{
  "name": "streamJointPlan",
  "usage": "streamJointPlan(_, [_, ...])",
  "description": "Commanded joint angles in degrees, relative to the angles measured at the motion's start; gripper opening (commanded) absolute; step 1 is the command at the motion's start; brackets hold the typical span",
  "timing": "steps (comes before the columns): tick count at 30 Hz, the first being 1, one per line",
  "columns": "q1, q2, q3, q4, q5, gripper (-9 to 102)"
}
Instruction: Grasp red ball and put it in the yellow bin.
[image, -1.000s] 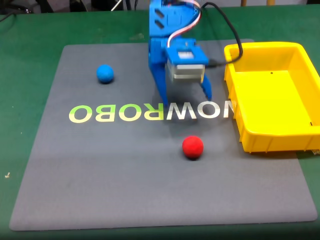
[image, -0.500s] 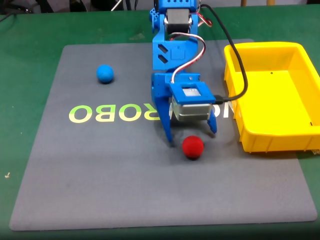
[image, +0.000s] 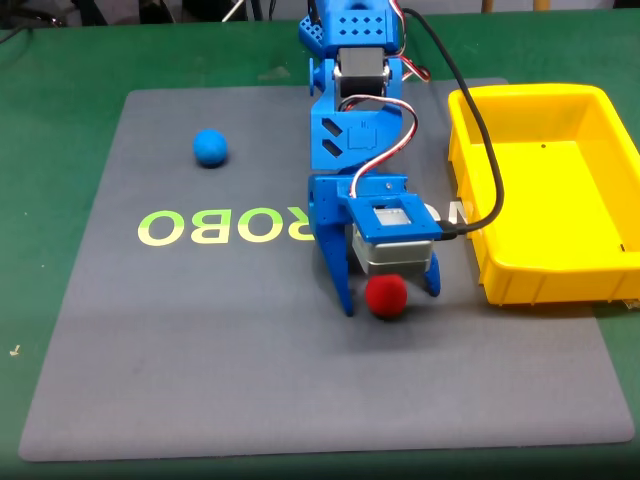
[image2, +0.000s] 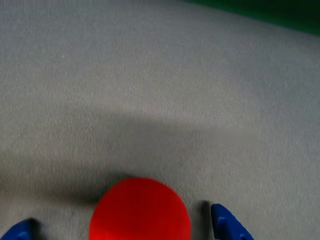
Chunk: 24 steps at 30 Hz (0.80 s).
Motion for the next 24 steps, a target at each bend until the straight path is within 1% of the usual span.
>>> streamJointPlan(1, [-0.70,-0.18,-5.27,0.09,1.05,37])
streamJointPlan(5, [-0.79,-1.58,-6.86,0.35,1.23,33])
streamJointPlan(8, [-0.79,-1.67,-7.03,1.23,1.41,25])
streamJointPlan(14, [-0.70,-1.49,-7.03,3.43,1.23,1])
streamJointPlan(24, [-0.44,0.70,-7.38,3.52,2.37,0])
